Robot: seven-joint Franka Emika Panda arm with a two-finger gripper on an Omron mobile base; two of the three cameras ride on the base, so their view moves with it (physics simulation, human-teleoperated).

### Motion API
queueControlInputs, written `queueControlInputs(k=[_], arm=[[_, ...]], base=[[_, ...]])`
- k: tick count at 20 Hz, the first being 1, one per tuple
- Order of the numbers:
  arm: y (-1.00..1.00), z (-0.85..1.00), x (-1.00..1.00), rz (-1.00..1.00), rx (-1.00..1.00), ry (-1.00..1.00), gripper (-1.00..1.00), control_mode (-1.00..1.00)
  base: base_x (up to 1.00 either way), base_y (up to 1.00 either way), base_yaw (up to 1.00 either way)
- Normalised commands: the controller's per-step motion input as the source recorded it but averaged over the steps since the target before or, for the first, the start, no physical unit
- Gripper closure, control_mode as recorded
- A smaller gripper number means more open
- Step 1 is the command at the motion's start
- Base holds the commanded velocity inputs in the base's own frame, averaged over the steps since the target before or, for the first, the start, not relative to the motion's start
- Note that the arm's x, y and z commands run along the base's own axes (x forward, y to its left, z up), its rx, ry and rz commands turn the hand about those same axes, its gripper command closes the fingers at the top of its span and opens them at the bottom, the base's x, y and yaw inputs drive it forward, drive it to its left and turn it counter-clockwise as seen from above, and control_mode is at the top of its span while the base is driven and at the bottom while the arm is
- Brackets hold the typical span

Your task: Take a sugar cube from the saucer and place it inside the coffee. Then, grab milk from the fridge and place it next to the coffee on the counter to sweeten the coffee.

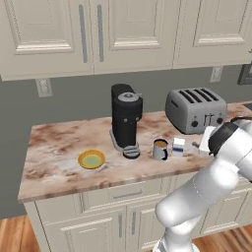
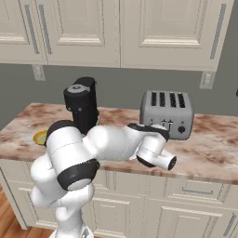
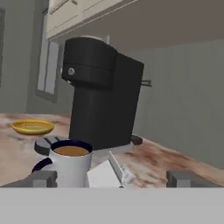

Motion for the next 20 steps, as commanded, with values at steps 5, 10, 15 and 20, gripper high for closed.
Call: queueControlInputs(k=[5,10,15,20], arm=[[0.00,0.73,-0.52,0.00,-0.05,-0.52,-1.00,-1.00],[0.14,0.87,-0.83,0.07,-0.23,-0.82,-1.00,-1.00],[0.45,0.55,-0.81,0.09,-0.35,-0.92,-1.00,-1.00],[0.67,0.43,-0.80,0.05,-0.40,-0.95,-1.00,-1.00]], base=[[0.00,0.00,0.00],[0.00,0.00,0.00],[0.00,0.00,0.00],[0.00,0.00,0.00]])
